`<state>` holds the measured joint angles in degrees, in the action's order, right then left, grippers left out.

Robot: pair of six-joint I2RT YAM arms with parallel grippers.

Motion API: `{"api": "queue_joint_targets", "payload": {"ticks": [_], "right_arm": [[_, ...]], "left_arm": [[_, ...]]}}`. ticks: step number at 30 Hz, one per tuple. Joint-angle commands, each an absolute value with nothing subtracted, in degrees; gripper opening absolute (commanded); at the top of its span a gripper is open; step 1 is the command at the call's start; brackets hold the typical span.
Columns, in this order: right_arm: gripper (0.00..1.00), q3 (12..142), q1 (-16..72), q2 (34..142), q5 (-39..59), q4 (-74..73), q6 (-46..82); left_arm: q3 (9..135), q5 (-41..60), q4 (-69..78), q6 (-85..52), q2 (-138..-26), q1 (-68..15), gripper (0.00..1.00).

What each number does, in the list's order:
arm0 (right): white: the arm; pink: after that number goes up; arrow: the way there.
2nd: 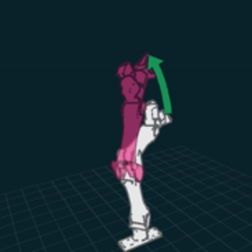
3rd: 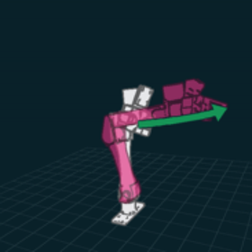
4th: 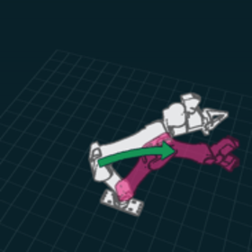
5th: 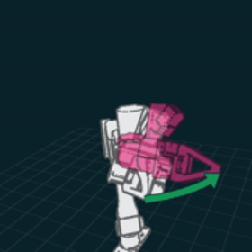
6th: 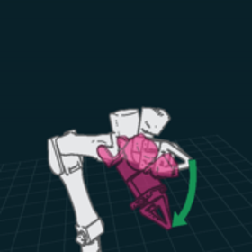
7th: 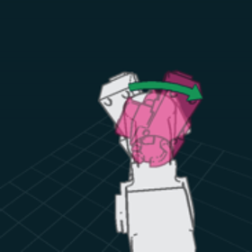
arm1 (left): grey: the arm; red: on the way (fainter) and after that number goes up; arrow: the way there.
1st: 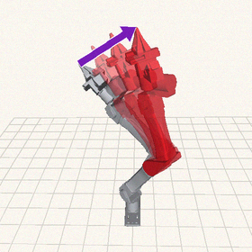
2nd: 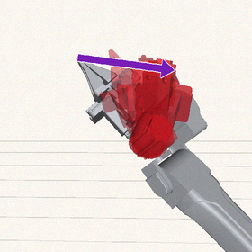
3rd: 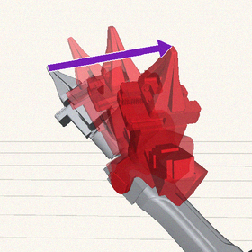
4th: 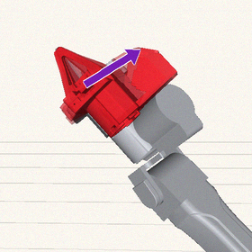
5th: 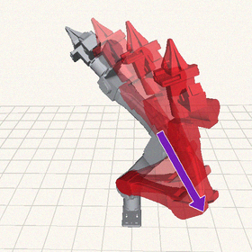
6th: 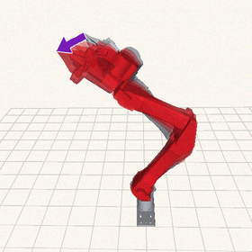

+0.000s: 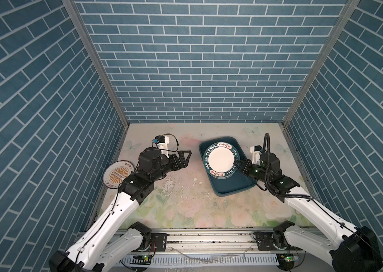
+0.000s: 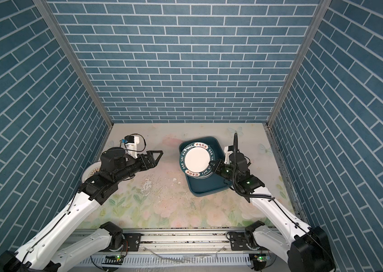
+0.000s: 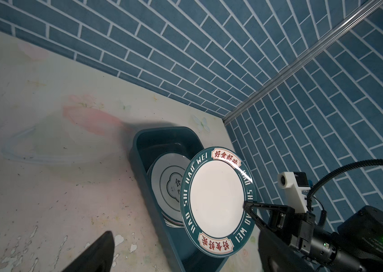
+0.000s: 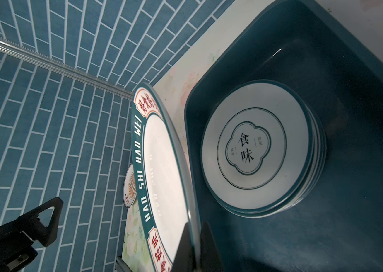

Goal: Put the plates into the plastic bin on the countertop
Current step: 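Lower the plate onto the bin stack with the right gripper while the left withdraws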

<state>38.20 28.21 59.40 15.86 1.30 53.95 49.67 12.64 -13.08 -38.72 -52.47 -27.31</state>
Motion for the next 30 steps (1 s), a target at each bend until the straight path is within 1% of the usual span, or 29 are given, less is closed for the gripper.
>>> {"api": "queue_joint_targets", "payload": {"ticks": [1,6,11,15,18,30], "right_arm": [[0.00,40.4,27.4,60.4,14.3,1.7,53.3],[0.00,41.7,26.7,63.1,13.2,3.0,53.0],[0.00,42.1,25.5,65.7,12.8,1.9,53.8],[0.00,42.4,24.7,67.9,12.9,0.3,54.6],[0.00,43.0,24.3,69.8,12.9,-0.6,54.7],[0.00,47.3,22.8,79.6,16.1,-3.2,54.7]], "left_arm": [[46.7,11.7,-11.7,-37.8,-52.8,-28.1,1.00],[44.9,10.2,-10.2,-37.8,-52.9,-29.1,1.00],[43.8,10.9,-8.4,-37.6,-53.0,-29.8,1.00],[42.2,7.4,-8.5,-38.4,-52.4,-30.5,1.00],[40.2,7.1,-6.0,-39.8,-51.6,-30.6,1.00],[38.1,6.0,-6.2,-41.0,-50.4,-30.6,1.00]]}}
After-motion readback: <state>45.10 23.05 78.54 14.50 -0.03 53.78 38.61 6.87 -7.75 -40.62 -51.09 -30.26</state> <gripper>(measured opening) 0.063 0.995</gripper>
